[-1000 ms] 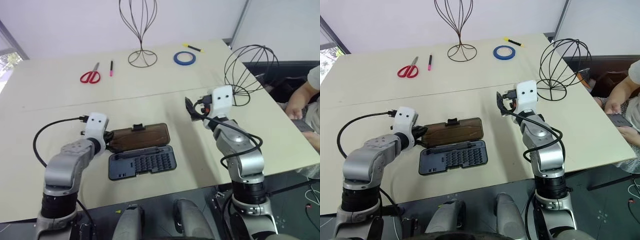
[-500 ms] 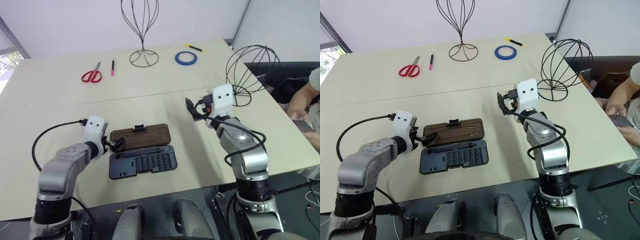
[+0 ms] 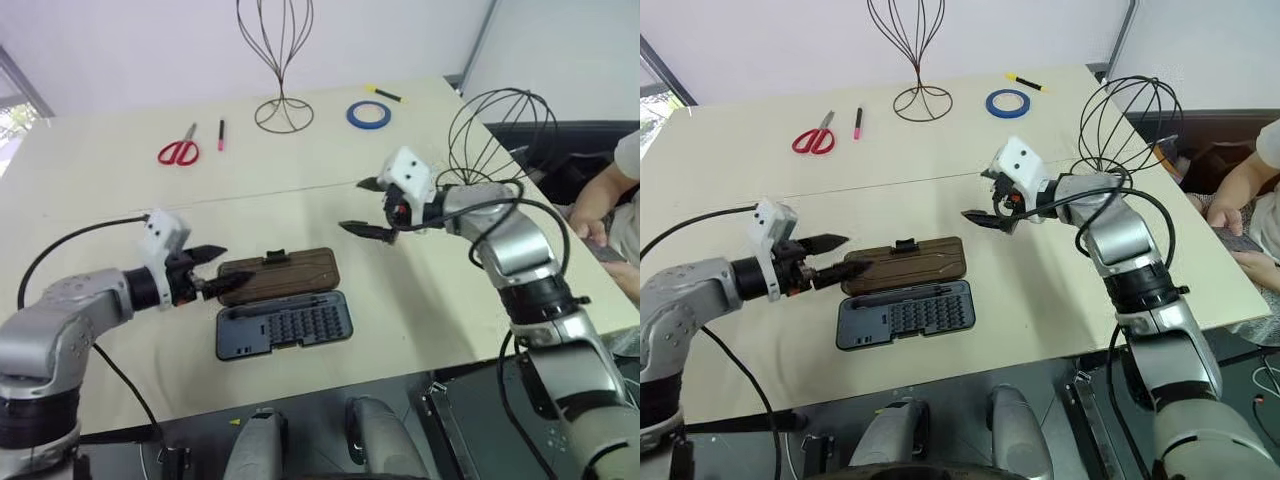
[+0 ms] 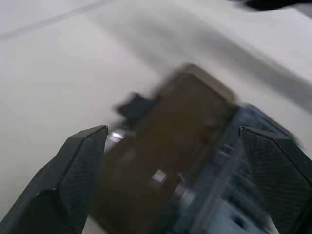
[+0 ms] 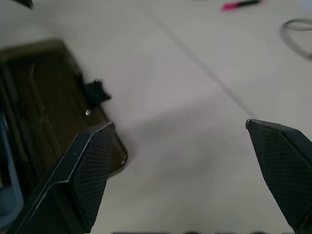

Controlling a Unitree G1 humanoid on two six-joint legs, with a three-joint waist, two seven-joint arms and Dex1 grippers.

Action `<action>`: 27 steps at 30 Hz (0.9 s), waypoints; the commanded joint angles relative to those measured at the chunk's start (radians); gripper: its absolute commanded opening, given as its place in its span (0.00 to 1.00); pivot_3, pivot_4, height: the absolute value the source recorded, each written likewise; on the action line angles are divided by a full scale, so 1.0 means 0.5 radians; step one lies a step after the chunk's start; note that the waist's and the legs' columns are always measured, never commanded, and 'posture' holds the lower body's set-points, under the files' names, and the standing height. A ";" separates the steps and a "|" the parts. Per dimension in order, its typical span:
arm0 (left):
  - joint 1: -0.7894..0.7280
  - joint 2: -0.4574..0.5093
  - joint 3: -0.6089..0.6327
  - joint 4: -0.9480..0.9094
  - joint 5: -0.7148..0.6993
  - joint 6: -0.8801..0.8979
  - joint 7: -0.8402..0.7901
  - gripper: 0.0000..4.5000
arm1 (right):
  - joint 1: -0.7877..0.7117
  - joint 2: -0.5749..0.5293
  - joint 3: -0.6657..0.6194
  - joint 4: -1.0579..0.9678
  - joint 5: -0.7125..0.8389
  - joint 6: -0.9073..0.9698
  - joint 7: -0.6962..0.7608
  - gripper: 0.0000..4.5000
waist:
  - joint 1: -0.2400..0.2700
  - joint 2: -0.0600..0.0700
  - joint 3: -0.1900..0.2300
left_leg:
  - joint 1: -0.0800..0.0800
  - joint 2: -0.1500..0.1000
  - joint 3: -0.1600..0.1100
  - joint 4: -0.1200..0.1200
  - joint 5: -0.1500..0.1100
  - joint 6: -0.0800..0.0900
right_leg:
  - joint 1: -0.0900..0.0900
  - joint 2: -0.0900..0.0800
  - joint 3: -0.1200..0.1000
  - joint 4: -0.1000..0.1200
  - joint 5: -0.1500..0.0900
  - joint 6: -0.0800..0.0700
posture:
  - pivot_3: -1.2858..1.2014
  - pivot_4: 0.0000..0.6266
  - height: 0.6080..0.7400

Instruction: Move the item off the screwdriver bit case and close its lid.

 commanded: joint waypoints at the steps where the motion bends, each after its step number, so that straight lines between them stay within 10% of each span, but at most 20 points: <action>1: 0.066 0.085 0.039 -0.122 -0.091 -0.085 -0.101 1.00 | -0.114 0.101 0.107 0.197 -0.109 -0.209 0.087 1.00 | 0.000 -0.001 0.002 | 0.000 0.000 0.000 0.000 0.000 0.000 | 0.000 0.000 0.000 0.000 0.000 0.000 | 0.52 0.24 1.00; 12: 0.303 0.198 -0.101 -0.265 -0.079 -0.227 -0.099 1.00 | -0.312 0.376 0.159 0.800 -0.292 -0.568 0.145 1.00 | 0.001 0.001 0.004 | -0.001 0.000 0.000 -0.001 0.000 -0.001 | -0.001 -0.002 0.000 0.000 0.000 -0.001 | 0.52 0.24 1.00; 21: 0.424 0.257 -0.282 -0.252 0.075 -0.457 -0.141 0.01 | -0.344 0.415 0.125 0.900 -0.334 -0.618 0.181 1.00 | 0.000 0.002 0.005 | -0.001 0.000 0.000 0.000 0.001 -0.001 | -0.001 -0.001 0.000 0.001 -0.002 -0.004 | 0.52 0.24 1.00; 27: 0.430 0.247 -0.433 -0.100 0.221 -0.601 -0.153 0.01 | -0.359 0.444 0.113 0.979 -0.344 -0.628 0.184 1.00 | 0.000 0.002 0.005 | 0.000 0.000 0.000 0.000 0.001 -0.001 | -0.001 -0.001 0.000 0.001 -0.002 -0.005 | 0.52 0.24 1.00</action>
